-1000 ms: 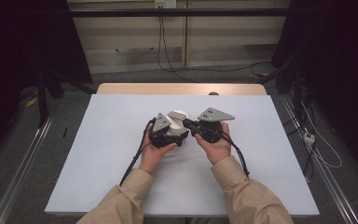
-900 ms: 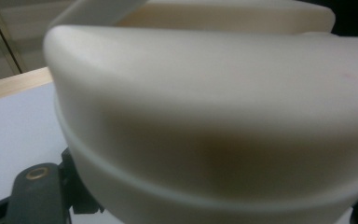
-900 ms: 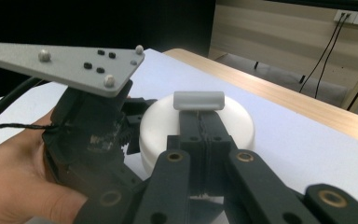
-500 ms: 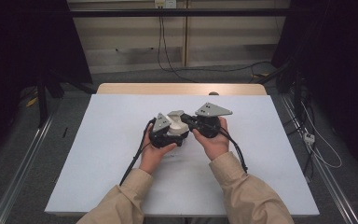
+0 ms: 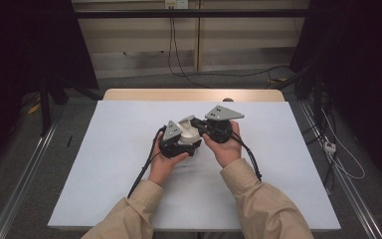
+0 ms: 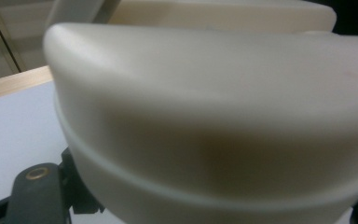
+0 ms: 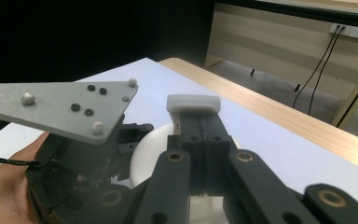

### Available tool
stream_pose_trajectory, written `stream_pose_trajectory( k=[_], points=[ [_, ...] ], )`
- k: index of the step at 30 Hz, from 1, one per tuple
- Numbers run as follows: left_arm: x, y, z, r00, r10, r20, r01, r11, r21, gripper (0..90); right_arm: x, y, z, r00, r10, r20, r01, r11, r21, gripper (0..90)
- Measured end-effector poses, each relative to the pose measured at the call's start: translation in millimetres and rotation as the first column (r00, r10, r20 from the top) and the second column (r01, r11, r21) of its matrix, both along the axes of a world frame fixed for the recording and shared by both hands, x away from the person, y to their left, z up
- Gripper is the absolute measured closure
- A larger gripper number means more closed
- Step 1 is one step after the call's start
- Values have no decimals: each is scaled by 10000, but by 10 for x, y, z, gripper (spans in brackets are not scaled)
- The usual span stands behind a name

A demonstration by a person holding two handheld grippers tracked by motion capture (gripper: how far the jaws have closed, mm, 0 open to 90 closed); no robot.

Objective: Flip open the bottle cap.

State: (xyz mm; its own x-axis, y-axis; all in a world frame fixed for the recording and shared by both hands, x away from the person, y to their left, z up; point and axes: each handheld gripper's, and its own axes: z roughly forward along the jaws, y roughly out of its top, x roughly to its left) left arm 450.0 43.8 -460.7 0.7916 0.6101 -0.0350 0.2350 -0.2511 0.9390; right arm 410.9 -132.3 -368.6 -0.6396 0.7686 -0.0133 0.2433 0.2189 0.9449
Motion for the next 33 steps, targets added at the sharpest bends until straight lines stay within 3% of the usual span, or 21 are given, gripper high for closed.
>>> stream_pose_trajectory(
  k=[33],
  points=[
    [1,2,-2,10000,3,-33,-3,10000,-19,185,148,116,47,9999,18,123,-17,9999,-133,897]
  ],
)
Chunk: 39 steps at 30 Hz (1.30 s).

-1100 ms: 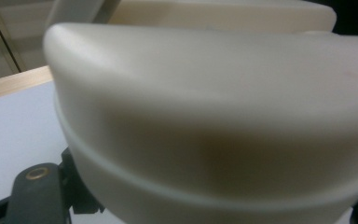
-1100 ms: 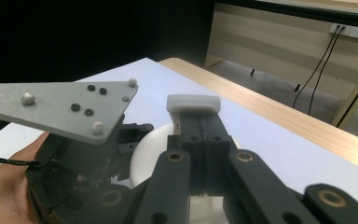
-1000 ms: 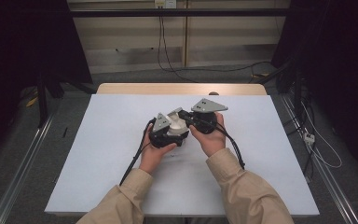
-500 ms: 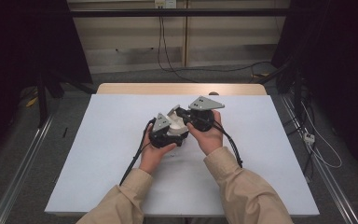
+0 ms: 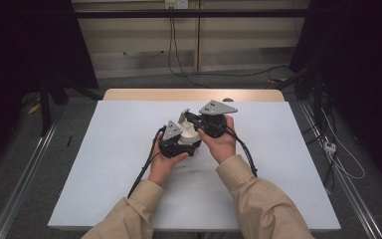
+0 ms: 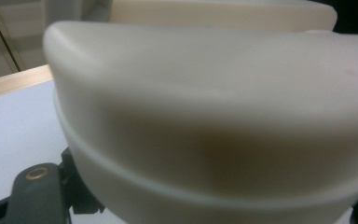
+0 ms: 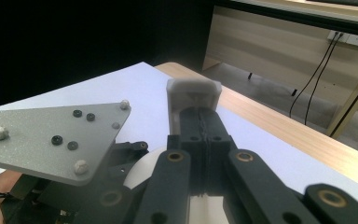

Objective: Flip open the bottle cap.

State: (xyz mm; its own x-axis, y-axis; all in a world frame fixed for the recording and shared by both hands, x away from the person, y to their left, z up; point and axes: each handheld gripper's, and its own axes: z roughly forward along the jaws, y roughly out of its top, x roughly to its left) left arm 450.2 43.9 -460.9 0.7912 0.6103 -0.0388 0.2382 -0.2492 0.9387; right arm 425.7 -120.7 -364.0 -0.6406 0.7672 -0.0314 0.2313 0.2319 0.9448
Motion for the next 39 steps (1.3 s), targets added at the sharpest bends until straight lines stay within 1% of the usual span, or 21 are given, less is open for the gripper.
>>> stream_pose_trajectory(
  k=[8,15,23,36,39],
  points=[
    [2,3,1,10000,12,43,-12,10000,41,185,25,27,-30,10000,-9,21,9,10000,41,897],
    [3,4,1,10000,-1,49,1,10000,60,185,39,37,-21,10000,-21,36,21,10000,41,897],
    [3,3,1,10000,8,39,-8,10000,55,185,64,51,-18,10000,-33,25,33,10000,-51,896],
    [4,4,1,10000,10,65,-11,10000,82,185,103,77,-16,10000,-37,23,37,10000,-42,896],
    [4,4,1,10000,6,68,-6,10000,79,185,112,87,-16,10000,-24,45,25,9999,-121,896]
  ],
)
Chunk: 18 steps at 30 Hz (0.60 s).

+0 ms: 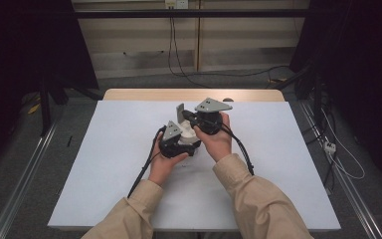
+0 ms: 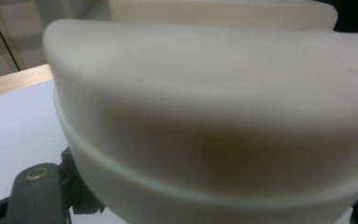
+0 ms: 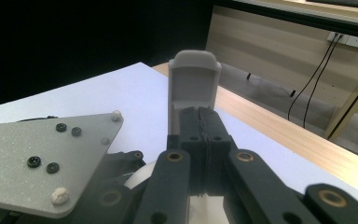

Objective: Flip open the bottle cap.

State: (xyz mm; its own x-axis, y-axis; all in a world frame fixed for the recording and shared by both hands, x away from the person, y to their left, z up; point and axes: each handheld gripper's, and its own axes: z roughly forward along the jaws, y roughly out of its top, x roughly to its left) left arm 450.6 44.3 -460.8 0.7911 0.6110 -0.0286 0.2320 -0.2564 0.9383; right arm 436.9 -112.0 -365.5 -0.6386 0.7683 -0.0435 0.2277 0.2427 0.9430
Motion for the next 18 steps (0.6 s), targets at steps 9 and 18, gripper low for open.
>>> stream_pose_trajectory(
  k=[9,18],
  points=[
    [-2,0,1,10000,-16,8,16,10000,22,185,41,17,-21,10000,-53,-17,53,9998,-168,895],
    [0,2,1,10000,-14,-10,14,10000,16,185,63,63,-44,10000,30,-28,-30,9999,-166,893]
  ],
)
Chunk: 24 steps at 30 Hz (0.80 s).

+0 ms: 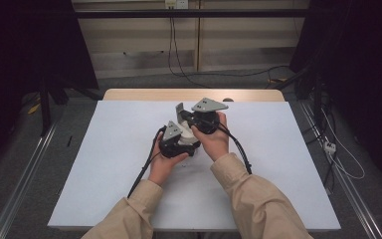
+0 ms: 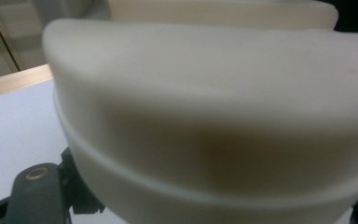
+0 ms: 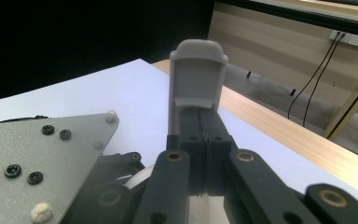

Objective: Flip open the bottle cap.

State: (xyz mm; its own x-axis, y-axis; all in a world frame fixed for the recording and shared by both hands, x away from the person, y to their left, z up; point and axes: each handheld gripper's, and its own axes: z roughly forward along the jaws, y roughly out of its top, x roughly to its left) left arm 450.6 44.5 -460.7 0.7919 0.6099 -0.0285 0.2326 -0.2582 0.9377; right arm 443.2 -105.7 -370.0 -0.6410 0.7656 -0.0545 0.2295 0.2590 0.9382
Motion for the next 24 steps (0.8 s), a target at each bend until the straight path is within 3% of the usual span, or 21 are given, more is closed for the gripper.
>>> stream_pose_trajectory(
  k=[24],
  points=[
    [-2,-4,-2,10000,-9,-60,9,10000,-24,185,64,15,-47,10000,-17,-41,17,10000,-60,895]
  ],
)
